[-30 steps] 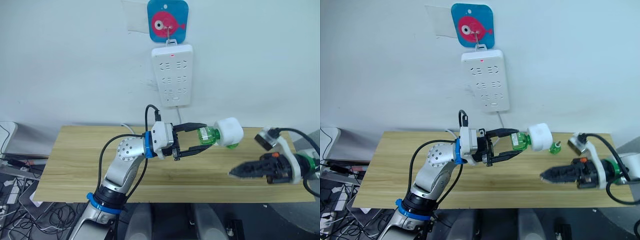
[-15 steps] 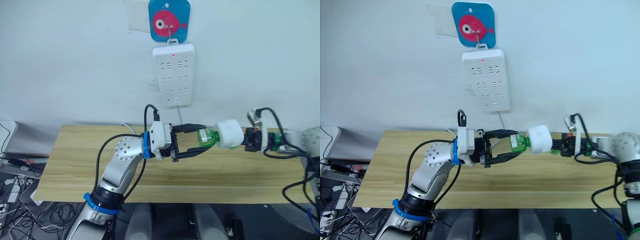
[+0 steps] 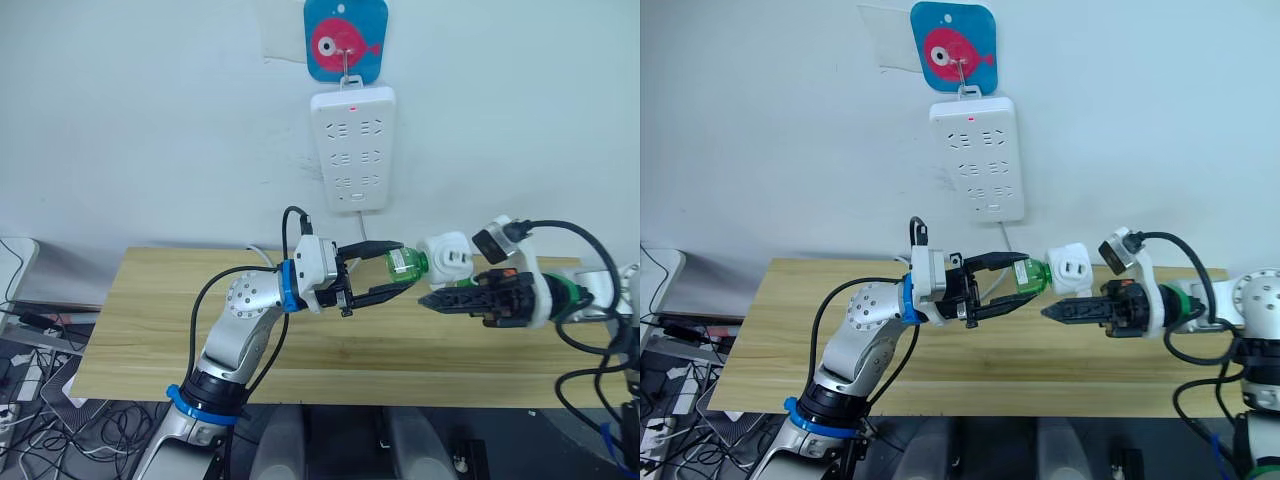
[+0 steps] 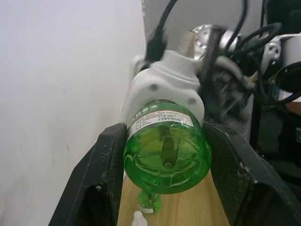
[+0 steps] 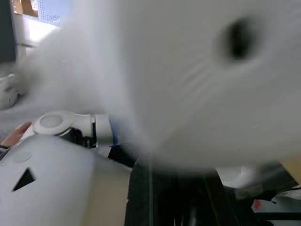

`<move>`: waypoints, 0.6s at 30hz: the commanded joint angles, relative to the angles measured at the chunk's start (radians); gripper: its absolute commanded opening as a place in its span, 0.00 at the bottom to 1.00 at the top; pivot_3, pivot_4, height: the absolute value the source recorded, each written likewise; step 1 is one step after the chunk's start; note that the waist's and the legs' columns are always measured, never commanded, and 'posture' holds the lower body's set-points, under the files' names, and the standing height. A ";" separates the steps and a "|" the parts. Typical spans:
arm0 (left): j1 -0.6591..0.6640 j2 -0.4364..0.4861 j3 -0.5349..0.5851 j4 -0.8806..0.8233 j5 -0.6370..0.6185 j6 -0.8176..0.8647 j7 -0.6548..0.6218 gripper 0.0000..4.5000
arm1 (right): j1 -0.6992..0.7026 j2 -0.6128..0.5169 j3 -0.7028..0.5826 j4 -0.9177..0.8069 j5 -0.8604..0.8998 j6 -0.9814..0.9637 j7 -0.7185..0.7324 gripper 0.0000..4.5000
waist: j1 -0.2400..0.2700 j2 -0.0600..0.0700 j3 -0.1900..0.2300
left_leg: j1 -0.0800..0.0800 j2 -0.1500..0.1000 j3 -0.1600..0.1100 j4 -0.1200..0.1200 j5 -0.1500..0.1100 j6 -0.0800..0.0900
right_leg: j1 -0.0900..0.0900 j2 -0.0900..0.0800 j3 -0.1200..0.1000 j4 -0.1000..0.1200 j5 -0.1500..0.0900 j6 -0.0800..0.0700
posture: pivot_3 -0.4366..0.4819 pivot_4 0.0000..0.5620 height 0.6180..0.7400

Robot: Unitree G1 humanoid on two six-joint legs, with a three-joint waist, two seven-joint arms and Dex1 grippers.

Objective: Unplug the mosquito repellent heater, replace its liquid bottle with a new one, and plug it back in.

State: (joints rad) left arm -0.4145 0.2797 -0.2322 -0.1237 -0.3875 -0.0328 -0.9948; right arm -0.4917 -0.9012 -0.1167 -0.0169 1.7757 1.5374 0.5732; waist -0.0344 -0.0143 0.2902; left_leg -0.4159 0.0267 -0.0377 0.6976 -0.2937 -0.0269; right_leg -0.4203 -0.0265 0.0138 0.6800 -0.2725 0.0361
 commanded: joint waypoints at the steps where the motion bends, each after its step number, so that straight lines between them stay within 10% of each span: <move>1: -0.016 -0.010 0.006 -0.018 -0.005 -0.025 -0.007 0.50 | 0.022 -0.070 0.034 -0.063 0.191 -0.103 -0.077 0.01 | -0.005 0.000 0.000 | 0.000 0.000 0.001 0.000 0.000 0.000 | 0.000 0.000 0.000 0.000 0.000 0.000 | 0.32 0.43 1.00; 18: -0.003 -0.013 -0.009 -0.026 -0.011 -0.017 -0.051 0.50 | -0.316 -0.005 0.116 0.118 0.137 -0.213 -0.223 0.01 | -0.026 0.000 0.000 | 0.000 0.002 0.004 0.000 0.000 0.000 | -0.001 0.000 0.001 0.000 0.000 0.000 | 0.30 0.44 1.00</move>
State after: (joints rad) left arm -0.4188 0.2715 -0.2364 -0.1118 -0.3877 -0.0338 -1.0382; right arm -0.7830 -0.9070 0.0128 0.0863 1.9315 1.3380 0.3595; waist -0.0606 -0.0143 0.2902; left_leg -0.4160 0.0290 -0.0330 0.6975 -0.2936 -0.0271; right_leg -0.4214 -0.0269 0.0156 0.6802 -0.2724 0.0361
